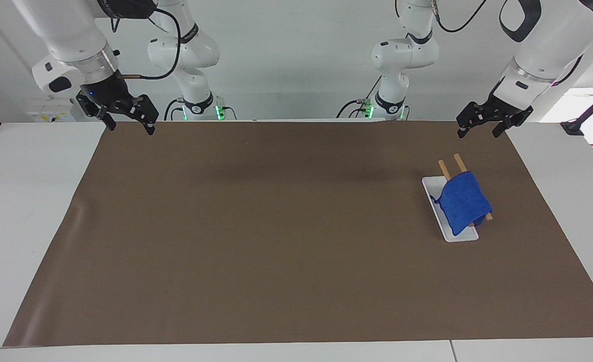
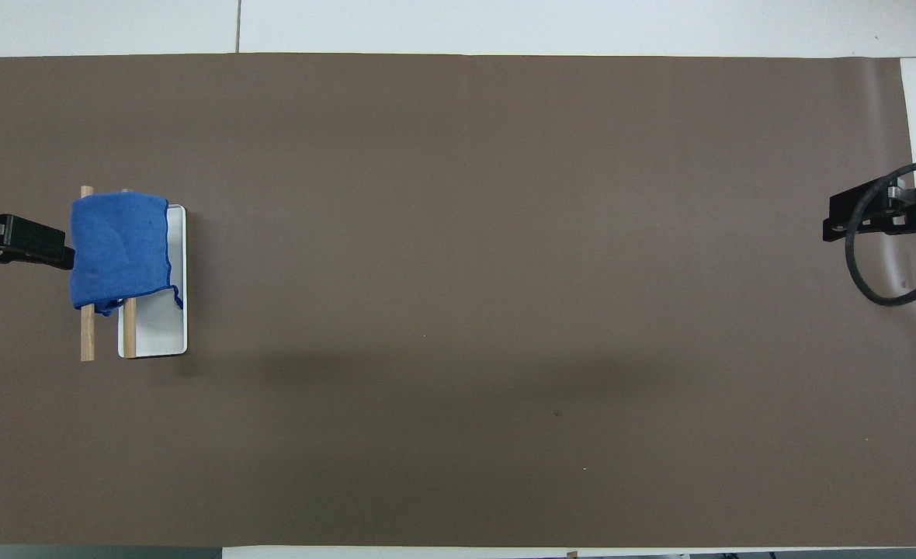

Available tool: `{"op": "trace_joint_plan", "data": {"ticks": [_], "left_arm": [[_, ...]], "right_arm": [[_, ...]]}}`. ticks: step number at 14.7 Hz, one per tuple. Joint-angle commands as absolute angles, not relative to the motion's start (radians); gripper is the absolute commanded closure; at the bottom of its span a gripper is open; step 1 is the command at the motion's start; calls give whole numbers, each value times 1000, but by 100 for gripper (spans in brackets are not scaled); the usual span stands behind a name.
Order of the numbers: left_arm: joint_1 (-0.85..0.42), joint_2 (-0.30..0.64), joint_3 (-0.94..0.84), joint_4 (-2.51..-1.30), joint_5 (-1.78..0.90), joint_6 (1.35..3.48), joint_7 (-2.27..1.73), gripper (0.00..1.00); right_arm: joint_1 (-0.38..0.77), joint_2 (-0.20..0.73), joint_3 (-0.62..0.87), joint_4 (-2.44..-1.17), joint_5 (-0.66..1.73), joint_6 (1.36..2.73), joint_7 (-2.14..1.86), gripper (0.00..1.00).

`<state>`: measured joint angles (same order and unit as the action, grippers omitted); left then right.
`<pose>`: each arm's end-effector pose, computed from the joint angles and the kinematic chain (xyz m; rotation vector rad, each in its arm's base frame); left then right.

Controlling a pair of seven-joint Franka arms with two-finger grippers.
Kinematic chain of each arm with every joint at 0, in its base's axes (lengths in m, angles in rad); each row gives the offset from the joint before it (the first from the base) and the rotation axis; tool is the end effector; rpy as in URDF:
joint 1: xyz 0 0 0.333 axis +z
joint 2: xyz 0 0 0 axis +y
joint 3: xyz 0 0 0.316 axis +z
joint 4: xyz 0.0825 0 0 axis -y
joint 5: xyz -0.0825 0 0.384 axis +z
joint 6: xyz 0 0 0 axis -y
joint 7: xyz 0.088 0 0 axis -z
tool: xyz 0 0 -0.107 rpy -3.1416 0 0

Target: Right arm passes towel to left arm to hang

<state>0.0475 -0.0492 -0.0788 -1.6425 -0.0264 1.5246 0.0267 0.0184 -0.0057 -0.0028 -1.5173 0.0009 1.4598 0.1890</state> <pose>0.5327 -0.0206 0.6137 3.1160 -0.0905 -0.1074 0.5414 0.0085 0.6431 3.1244 -0.2714 -0.0810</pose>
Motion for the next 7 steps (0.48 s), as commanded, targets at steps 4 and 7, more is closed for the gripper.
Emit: {"op": "trace_joint_plan", "data": {"ticks": [4, 7], "left_arm": [[52, -37, -80, -1611, -38, 1512, 48, 0], [57, -37, -80, -1611, -46, 1513, 23, 0]], "right_arm": [[8, -6, 3, -1516, -9, 1448, 167, 0], [8, -6, 3, -1516, -9, 1448, 167, 0]]}}
